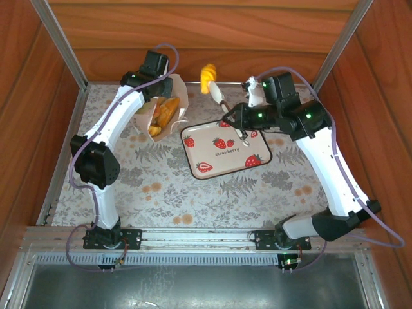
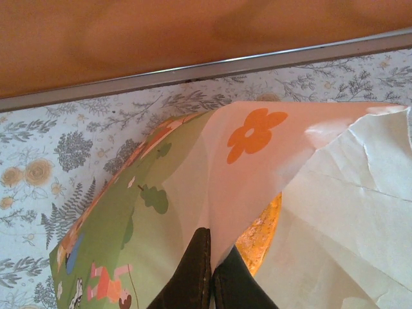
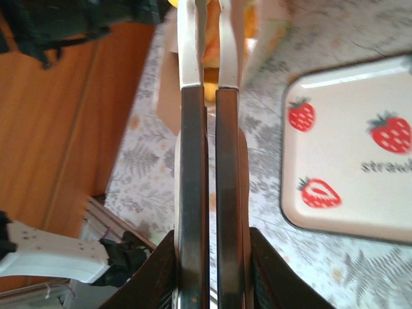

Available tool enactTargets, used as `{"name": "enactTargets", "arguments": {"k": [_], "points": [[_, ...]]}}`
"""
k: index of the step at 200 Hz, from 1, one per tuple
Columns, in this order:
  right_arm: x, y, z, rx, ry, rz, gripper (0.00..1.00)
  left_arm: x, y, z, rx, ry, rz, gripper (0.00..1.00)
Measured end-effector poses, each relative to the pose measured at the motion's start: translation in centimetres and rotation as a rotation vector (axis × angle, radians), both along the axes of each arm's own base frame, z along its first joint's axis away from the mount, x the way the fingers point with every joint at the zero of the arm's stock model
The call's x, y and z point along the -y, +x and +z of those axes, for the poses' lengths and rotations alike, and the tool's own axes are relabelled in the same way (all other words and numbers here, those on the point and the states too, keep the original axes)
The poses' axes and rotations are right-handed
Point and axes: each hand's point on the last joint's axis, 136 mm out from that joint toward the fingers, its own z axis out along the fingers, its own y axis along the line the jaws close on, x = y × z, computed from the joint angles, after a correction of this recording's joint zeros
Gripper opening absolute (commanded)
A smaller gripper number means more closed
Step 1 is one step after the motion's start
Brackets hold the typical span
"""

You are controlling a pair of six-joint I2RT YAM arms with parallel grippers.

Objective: Take the fake bread out of the paper bag

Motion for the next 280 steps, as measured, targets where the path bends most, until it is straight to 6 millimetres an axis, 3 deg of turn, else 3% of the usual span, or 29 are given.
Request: {"name": "enactTargets", "arguments": {"k": [52, 97, 170, 280], "points": [[5.5, -1.4, -9.7, -0.247, -0.219, -0.175, 0.1, 0.1, 0.0, 0.0, 0.002, 0.002, -0.008, 0.0], [8.8, -5.0, -14.9, -0.411, -0.312, -0.29, 0.1, 0.1, -0.1, 0.1, 0.002, -0.002, -0.012, 0.0], [10.5, -6.8, -18.6, -0.537, -0.376, -0.366, 0.12, 0.2, -0.3, 0.0, -0.001, -0.006, -0.016, 0.0], [12.3, -7.2, -21.4, -0.604, -0.391, -0.445, 0.18, 0.5, -0.3, -0.1, -0.003, -0.017, -0.027, 0.0]]}}
